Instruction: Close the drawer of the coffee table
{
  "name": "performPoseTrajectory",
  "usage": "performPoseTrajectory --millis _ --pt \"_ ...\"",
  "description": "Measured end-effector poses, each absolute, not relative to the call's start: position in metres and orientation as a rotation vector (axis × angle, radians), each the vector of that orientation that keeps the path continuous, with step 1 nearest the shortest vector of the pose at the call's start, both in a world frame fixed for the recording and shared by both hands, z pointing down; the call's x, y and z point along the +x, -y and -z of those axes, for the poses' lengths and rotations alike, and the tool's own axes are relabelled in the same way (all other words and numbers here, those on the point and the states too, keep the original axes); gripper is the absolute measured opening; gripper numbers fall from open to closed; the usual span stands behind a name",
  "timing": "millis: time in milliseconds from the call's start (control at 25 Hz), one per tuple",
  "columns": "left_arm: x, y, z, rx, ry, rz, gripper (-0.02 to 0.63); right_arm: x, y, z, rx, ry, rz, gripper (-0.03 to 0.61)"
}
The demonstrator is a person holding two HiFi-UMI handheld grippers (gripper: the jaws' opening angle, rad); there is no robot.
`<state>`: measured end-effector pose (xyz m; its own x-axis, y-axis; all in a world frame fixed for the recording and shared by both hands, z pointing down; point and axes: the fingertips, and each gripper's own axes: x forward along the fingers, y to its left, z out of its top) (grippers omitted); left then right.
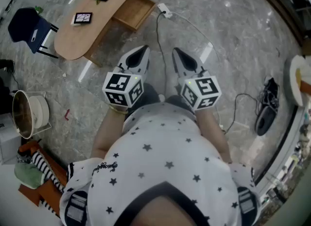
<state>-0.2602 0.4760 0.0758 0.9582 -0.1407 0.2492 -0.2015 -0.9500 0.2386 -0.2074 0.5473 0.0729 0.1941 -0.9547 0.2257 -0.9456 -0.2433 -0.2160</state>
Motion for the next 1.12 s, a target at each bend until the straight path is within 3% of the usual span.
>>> performPoseTrajectory --millis 1120 --pt "-0.243 -0.474 -0.080 2.848 0.317 -0.350 0.009 -0.194 -0.542 -0.079 -2.336 -1.959 0.532 0.006"
